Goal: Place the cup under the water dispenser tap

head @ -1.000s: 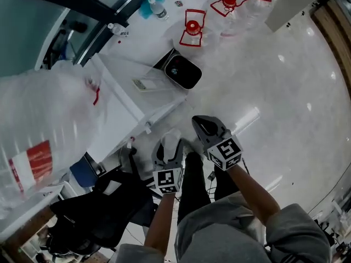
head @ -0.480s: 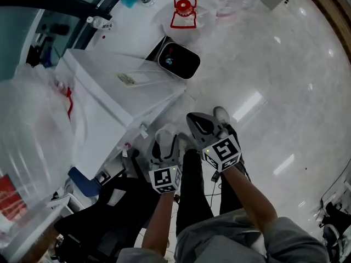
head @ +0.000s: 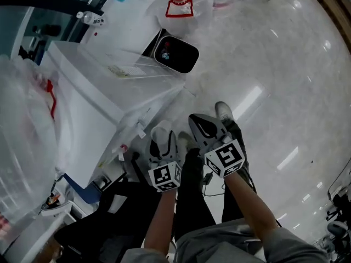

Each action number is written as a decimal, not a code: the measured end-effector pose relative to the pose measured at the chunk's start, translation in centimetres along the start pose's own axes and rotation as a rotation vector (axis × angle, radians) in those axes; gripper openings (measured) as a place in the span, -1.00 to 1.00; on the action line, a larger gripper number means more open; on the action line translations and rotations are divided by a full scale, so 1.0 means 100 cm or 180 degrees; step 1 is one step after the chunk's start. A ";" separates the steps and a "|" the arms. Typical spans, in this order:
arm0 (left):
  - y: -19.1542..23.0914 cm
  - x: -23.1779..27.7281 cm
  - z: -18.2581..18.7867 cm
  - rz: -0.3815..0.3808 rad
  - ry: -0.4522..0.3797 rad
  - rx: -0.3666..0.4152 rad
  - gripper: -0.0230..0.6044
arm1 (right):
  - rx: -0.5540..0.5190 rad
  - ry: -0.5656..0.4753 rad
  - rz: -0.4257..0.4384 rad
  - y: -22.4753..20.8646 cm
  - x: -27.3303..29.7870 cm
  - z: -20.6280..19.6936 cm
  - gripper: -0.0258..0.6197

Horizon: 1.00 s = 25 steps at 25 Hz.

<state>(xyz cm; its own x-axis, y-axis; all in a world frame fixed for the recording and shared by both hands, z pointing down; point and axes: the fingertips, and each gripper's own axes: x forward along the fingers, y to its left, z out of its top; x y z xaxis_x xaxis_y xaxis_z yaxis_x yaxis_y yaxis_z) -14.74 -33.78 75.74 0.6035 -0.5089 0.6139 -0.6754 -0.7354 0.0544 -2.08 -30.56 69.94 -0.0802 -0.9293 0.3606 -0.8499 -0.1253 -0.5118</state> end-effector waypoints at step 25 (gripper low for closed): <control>0.053 0.086 -0.053 0.0496 -0.0210 -0.0014 -0.07 | -0.0026 0.0032 -0.0346 -0.034 -0.024 -0.077 -0.88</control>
<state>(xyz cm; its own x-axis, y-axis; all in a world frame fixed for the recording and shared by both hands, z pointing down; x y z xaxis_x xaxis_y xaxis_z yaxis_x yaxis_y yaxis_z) -15.40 -39.73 85.44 0.5178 -0.6449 0.5622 -0.7646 -0.6436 -0.0339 -3.01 -25.27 76.80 0.0077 -0.9068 0.4215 -0.8581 -0.2224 -0.4629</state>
